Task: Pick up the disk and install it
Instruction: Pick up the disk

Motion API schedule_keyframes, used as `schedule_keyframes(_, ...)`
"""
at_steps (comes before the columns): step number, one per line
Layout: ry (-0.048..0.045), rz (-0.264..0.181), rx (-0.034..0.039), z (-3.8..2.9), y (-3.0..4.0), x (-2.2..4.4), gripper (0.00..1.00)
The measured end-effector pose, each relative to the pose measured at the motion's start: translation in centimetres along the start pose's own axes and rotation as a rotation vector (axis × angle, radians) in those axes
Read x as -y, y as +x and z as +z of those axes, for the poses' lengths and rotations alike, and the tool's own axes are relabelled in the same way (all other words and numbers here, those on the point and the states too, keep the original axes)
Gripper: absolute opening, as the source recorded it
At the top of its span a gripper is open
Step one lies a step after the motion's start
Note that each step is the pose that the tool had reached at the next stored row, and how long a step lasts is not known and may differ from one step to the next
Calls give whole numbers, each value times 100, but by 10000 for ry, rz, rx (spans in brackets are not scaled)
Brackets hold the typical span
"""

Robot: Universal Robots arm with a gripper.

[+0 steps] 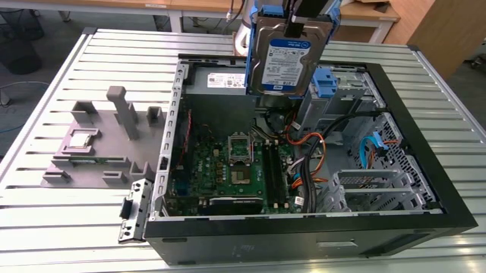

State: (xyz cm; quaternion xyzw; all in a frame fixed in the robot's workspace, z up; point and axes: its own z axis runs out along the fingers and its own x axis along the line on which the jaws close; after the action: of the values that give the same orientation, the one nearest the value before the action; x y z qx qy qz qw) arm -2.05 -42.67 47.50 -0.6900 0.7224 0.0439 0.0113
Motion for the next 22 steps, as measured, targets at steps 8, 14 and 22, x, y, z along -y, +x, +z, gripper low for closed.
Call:
schedule_keyframes(8,-4,-3,72,0,0,0,35)
schedule_keyframes(14,-7,-7,139,0,0,0,35)
schedule_keyframes(22,-9,-9,187,-1,7,0,35)
